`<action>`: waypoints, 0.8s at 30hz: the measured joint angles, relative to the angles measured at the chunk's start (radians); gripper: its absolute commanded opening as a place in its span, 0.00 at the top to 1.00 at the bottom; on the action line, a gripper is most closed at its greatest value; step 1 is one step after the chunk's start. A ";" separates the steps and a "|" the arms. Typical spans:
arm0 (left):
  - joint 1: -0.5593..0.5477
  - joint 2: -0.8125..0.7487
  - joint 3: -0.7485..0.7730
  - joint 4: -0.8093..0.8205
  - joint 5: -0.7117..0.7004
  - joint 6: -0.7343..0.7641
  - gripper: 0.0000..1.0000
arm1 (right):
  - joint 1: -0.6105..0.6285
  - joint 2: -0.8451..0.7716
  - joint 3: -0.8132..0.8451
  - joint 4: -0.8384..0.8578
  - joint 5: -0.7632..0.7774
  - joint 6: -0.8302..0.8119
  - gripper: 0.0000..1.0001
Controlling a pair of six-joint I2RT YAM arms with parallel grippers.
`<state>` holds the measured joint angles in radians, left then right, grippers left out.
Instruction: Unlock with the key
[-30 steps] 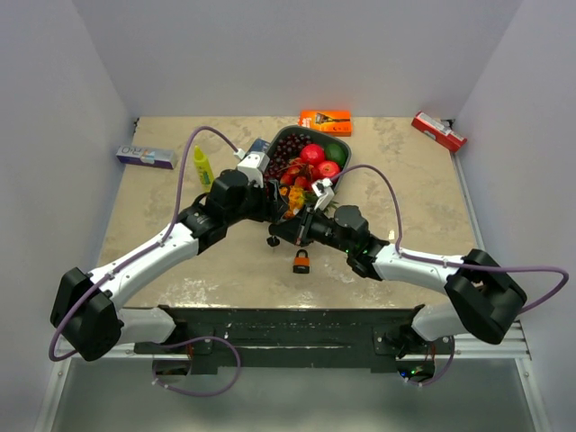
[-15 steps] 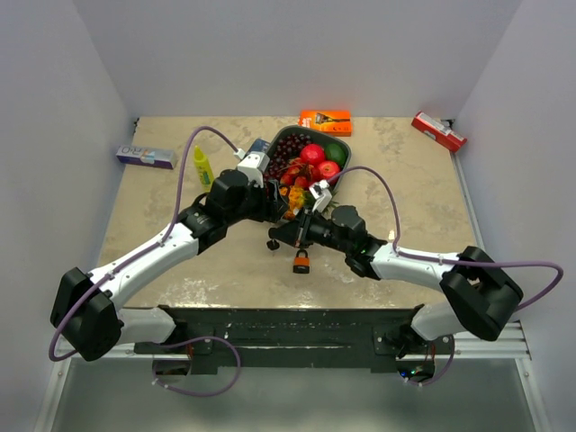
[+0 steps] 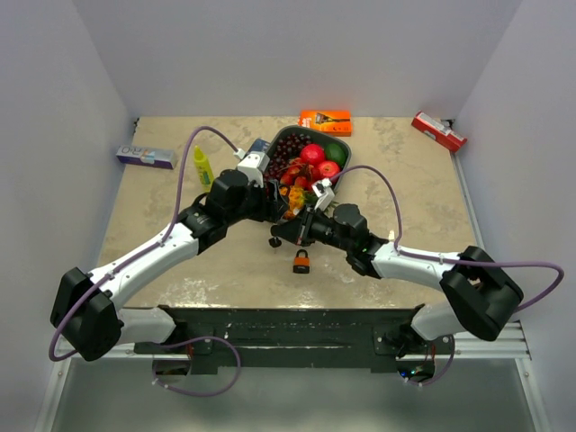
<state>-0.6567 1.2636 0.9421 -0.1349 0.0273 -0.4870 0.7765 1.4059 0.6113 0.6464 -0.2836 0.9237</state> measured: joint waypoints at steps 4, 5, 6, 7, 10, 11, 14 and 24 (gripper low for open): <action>0.000 0.000 0.000 0.000 0.000 0.000 1.00 | 0.000 0.000 0.000 0.000 0.000 0.004 1.00; 0.000 0.000 0.000 0.000 0.000 0.000 1.00 | -0.001 0.000 0.000 0.000 0.000 0.006 1.00; 0.000 0.000 -0.003 0.007 0.000 0.000 1.00 | -0.001 0.000 0.000 0.000 0.001 0.009 1.00; 0.000 0.000 -0.006 0.014 0.000 -0.001 1.00 | -0.002 0.000 0.000 0.001 0.002 0.012 1.00; 0.000 0.000 -0.015 0.033 -0.001 -0.003 1.00 | -0.004 0.000 0.000 0.002 0.003 0.021 1.00; 0.000 -0.001 -0.021 0.045 -0.001 -0.005 1.00 | -0.005 0.001 0.001 0.002 0.004 0.025 1.00; 0.000 -0.003 -0.037 0.069 -0.001 -0.017 1.00 | -0.005 0.012 0.007 0.005 0.005 0.038 1.00; 0.001 -0.005 -0.045 0.097 -0.025 -0.019 1.00 | -0.005 0.036 0.028 0.017 0.028 0.076 1.00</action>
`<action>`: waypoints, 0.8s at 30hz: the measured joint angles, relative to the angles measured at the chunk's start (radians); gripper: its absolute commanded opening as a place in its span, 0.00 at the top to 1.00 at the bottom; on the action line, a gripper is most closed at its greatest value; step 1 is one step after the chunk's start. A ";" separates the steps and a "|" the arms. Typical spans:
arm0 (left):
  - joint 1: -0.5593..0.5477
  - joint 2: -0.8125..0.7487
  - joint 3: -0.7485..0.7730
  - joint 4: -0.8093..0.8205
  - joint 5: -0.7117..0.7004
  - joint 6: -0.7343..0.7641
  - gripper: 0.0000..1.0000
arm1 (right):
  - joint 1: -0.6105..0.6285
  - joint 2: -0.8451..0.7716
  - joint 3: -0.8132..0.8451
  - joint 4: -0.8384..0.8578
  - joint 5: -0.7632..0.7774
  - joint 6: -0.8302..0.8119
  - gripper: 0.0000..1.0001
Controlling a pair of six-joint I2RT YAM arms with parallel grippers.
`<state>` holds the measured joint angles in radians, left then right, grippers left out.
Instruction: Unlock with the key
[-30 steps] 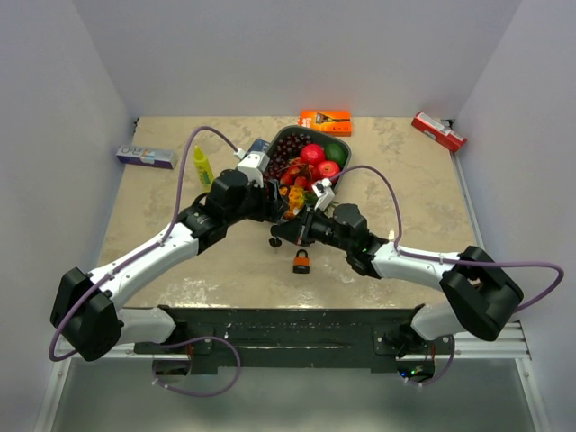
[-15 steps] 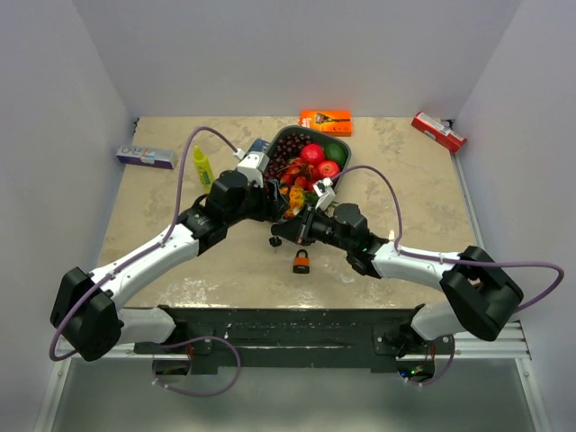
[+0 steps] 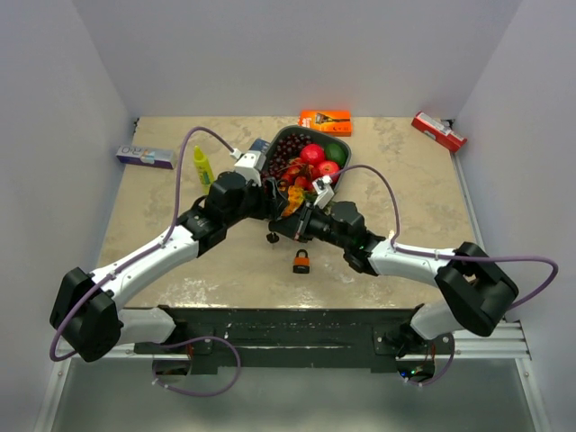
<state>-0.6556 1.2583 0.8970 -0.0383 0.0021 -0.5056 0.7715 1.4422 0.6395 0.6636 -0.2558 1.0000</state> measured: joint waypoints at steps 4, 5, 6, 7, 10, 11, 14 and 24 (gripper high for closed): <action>0.000 0.000 -0.003 0.016 -0.007 0.000 1.00 | 0.001 -0.005 0.000 0.003 0.020 0.021 1.00; -0.001 0.000 -0.003 0.022 -0.009 0.000 1.00 | 0.001 -0.008 0.000 0.002 0.026 0.025 1.00; -0.002 0.000 -0.003 0.027 -0.010 0.000 1.00 | 0.002 -0.011 -0.001 0.002 0.032 0.028 1.00; -0.003 0.000 -0.003 0.031 -0.011 0.000 1.00 | 0.002 -0.016 -0.002 0.001 0.038 0.031 1.00; -0.010 0.000 -0.003 0.044 -0.014 0.000 1.00 | 0.005 -0.038 -0.006 -0.016 0.061 0.033 1.00; -0.014 0.000 -0.003 0.048 -0.019 0.000 1.00 | 0.006 -0.043 -0.006 -0.021 0.067 0.033 1.00; -0.022 0.000 -0.003 0.058 -0.036 0.001 1.00 | 0.008 -0.051 -0.006 -0.033 0.084 0.034 1.00; -0.057 0.000 -0.003 0.058 -0.109 0.021 1.00 | 0.016 -0.056 0.000 -0.058 0.119 0.031 1.00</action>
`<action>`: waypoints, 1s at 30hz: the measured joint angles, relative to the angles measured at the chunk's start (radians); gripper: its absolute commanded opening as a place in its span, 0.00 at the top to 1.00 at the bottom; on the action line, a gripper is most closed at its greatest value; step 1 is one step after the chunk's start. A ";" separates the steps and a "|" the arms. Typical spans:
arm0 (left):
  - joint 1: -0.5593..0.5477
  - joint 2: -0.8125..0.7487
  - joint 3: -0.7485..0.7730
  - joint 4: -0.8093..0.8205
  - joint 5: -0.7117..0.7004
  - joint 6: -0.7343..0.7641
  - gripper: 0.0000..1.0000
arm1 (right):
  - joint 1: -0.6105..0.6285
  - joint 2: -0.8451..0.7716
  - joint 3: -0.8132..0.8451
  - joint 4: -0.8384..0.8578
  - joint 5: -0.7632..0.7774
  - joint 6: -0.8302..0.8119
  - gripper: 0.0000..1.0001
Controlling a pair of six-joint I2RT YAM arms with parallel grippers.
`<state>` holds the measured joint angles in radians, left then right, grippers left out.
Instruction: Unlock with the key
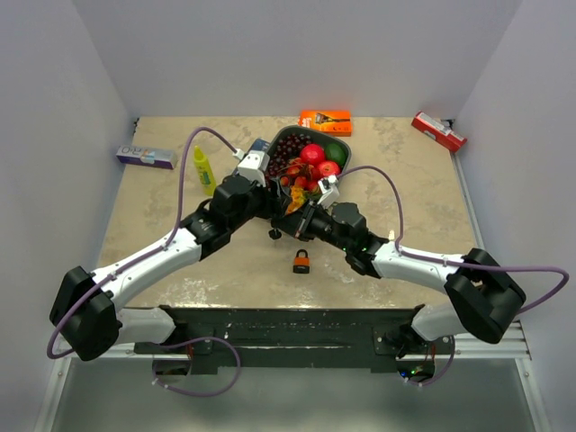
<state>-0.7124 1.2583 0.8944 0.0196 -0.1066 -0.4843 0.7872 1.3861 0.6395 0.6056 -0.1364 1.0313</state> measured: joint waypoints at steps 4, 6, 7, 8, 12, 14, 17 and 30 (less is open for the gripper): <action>-0.006 0.000 0.000 0.002 -0.013 0.005 1.00 | 0.006 -0.002 0.000 0.000 0.017 0.000 1.00; -0.010 0.000 0.000 0.004 -0.021 0.006 1.00 | 0.006 -0.002 0.000 0.001 0.019 0.000 1.00; -0.011 0.000 0.000 0.005 -0.023 0.006 1.00 | 0.006 -0.002 0.000 0.001 0.019 0.000 1.00; -0.012 0.000 -0.001 0.006 -0.026 0.006 1.00 | 0.006 -0.002 0.001 0.001 0.019 0.001 1.00; -0.021 0.000 -0.002 0.019 -0.043 0.006 1.00 | 0.001 -0.002 0.002 0.009 0.018 0.007 1.00; -0.024 0.000 -0.003 0.026 -0.052 0.007 1.00 | -0.003 -0.002 0.005 0.009 0.016 0.009 1.00; -0.028 0.000 -0.005 0.041 -0.065 0.008 1.00 | -0.008 -0.001 0.013 0.008 0.013 0.008 1.00; -0.053 0.006 -0.008 0.087 -0.097 0.009 1.00 | -0.057 0.002 0.043 0.007 0.018 0.000 1.00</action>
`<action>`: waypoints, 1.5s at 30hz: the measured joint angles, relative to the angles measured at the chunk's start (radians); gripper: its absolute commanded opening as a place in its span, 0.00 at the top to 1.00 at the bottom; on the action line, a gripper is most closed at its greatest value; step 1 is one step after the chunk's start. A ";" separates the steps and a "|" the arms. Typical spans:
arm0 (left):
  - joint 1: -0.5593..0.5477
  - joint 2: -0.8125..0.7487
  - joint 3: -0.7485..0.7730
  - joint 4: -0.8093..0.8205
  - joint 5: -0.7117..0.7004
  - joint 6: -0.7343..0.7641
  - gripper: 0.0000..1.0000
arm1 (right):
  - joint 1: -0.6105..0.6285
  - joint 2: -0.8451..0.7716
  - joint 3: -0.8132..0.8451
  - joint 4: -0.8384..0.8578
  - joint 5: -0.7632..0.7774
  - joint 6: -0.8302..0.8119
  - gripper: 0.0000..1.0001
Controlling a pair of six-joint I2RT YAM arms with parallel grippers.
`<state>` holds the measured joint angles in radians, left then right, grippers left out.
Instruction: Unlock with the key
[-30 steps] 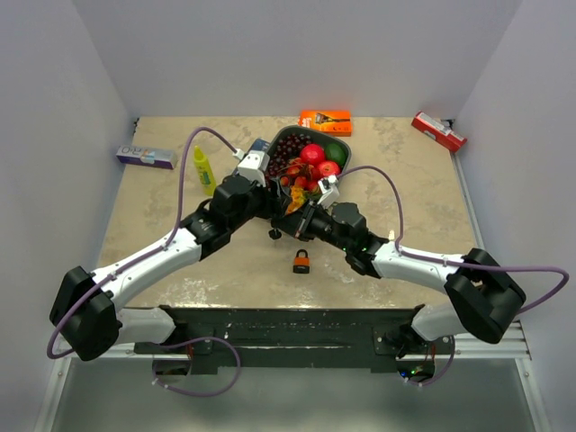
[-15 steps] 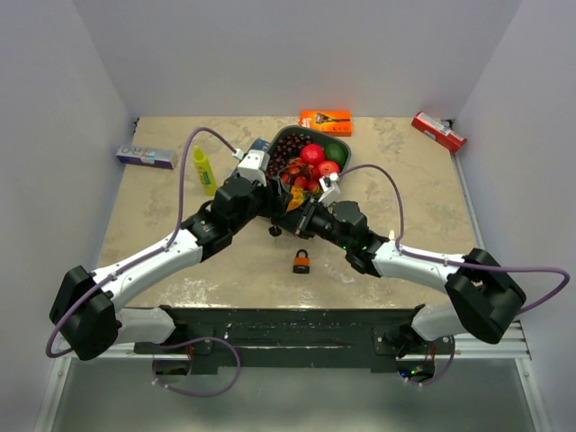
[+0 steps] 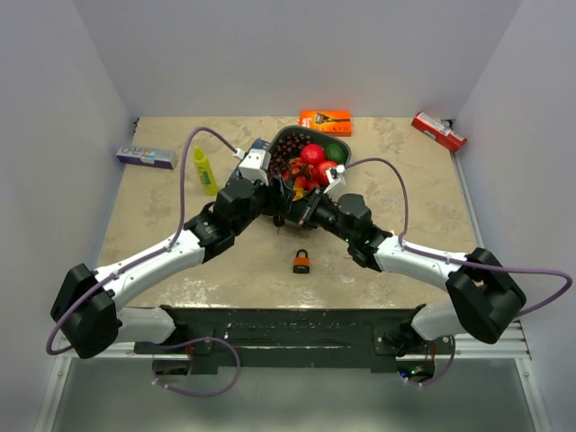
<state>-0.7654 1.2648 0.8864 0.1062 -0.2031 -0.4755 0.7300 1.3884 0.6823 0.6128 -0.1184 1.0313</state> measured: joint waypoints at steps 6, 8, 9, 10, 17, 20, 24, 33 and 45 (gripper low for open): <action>0.000 0.008 0.000 0.016 0.000 -0.004 1.00 | -0.006 0.000 0.002 0.001 0.001 -0.023 1.00; 0.000 0.010 0.000 0.020 0.000 -0.005 1.00 | -0.008 0.000 0.002 0.001 0.001 -0.035 1.00; 0.000 0.011 0.000 0.021 0.001 -0.005 1.00 | -0.008 0.000 0.002 0.002 0.001 -0.042 1.00; 0.000 0.011 0.000 0.021 0.001 -0.007 1.00 | -0.009 0.000 0.002 0.003 0.001 -0.047 1.00; 0.000 0.011 0.000 0.040 0.016 -0.013 1.00 | -0.009 0.000 -0.018 0.064 0.011 -0.090 1.00; 0.000 0.013 0.000 0.045 0.030 -0.013 1.00 | -0.009 0.000 -0.049 0.126 0.016 -0.107 1.00; 0.000 0.013 0.000 0.060 0.048 -0.012 1.00 | -0.009 0.000 -0.081 0.206 0.027 -0.130 1.00; -0.010 0.014 -0.001 0.087 0.054 0.001 1.00 | -0.010 0.000 -0.110 0.301 0.060 -0.182 1.00; -0.028 0.015 -0.016 0.103 0.038 0.007 1.00 | -0.010 0.000 -0.142 0.344 0.064 -0.207 1.00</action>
<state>-0.7937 1.2800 0.8707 0.2089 -0.1650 -0.4683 0.7197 1.3880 0.5400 0.9569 -0.0547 0.8246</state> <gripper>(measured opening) 0.642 0.036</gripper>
